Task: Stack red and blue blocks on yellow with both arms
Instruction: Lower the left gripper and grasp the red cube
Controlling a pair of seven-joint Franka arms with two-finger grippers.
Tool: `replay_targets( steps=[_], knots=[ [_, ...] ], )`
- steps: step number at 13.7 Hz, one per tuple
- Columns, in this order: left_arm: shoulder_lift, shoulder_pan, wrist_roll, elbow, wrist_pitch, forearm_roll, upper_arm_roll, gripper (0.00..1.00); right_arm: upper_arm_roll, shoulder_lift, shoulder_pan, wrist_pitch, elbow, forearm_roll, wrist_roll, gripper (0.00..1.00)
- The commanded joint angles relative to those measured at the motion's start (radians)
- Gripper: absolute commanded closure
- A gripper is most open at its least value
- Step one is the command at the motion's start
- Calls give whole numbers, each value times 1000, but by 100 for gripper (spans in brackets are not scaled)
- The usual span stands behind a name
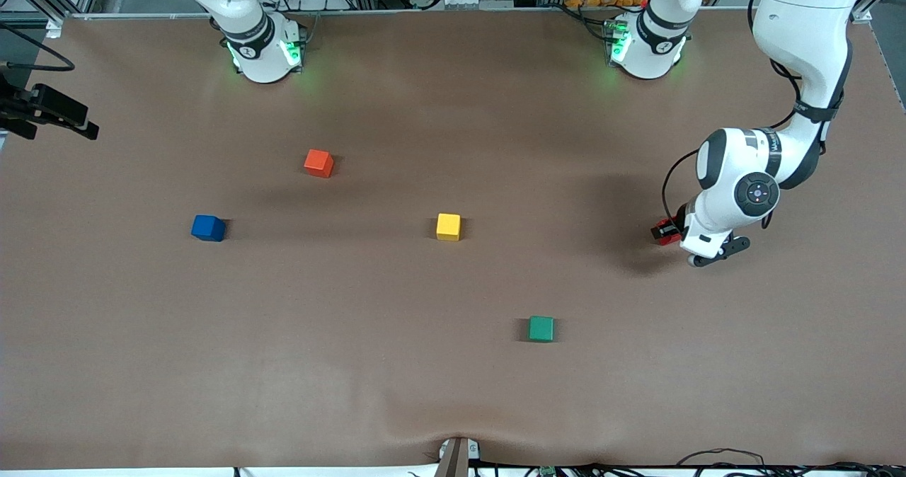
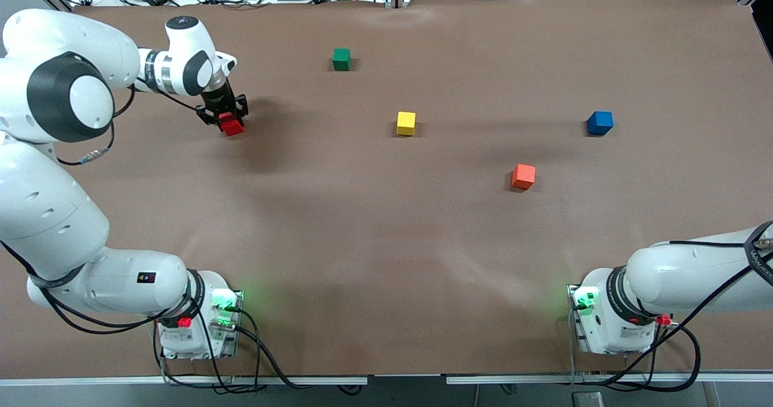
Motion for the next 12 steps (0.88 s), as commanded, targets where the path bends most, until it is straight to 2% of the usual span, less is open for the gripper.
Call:
replay_targets(
  steps=[1, 5, 8, 12],
  knots=[
    [-8, 3, -15, -5, 11, 19, -3, 100, 3, 10, -12, -6, 22, 15, -12, 0],
    [-40, -6, -10, 4, 1, 19, -9, 100, 3, 10, -15, -6, 22, 15, -12, 0],
    [-73, -13, -62, 25, -25, 19, -100, 100, 3, 12, -15, -6, 22, 15, -12, 0],
    [-83, -13, -118, 178, -251, 19, -186, 100, 3, 12, -19, -6, 22, 15, -12, 0]
  ],
)
